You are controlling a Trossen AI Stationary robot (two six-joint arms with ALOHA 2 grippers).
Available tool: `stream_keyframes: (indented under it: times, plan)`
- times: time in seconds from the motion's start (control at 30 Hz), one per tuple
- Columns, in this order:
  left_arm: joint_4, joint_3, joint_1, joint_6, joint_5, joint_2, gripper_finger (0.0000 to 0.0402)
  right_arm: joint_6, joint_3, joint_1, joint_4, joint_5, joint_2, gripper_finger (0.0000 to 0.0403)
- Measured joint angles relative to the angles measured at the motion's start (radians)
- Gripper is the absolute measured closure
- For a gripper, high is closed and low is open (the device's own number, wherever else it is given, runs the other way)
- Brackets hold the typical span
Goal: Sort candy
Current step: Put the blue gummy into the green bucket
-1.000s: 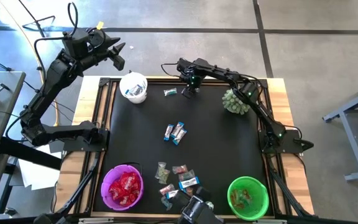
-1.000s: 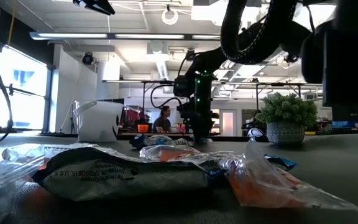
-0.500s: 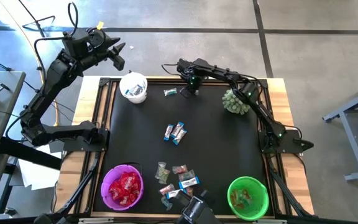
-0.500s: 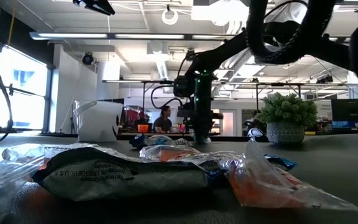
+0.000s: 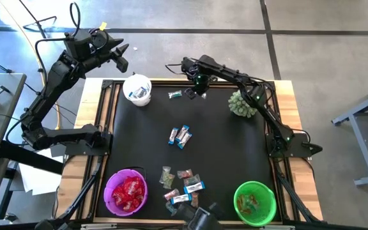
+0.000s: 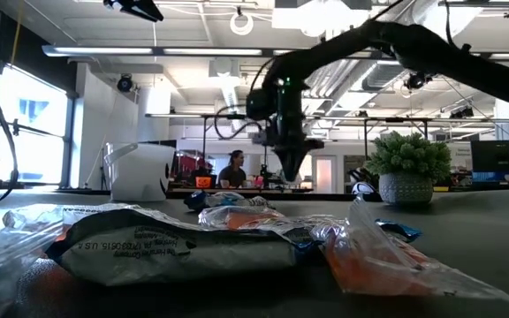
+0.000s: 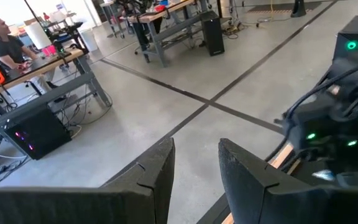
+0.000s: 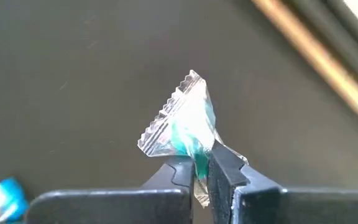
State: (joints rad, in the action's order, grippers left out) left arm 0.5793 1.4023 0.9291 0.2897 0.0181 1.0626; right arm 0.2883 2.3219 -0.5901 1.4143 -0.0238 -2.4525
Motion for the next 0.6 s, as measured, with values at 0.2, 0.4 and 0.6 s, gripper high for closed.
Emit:
stream_keyframes:
  times: [0.2, 0.4, 0.6]
  plan:
    - [0.000, 0.000, 0.000, 0.001, 0.000, 0.000, 0.0288, 0.049, 0.032, 0.072, 0.126, -0.034, 0.078, 0.0386]
    - [0.000, 0.000, 0.000, 0.001, 0.000, 0.000, 0.0288, 0.098, 0.017, 0.179, 0.158, -0.038, 0.192, 0.0385]
    - [0.004, 0.000, -0.001, -0.051, -0.032, 0.000, 0.0288, 0.145, 0.018, 0.305, 0.156, -0.028, 0.308, 0.0384]
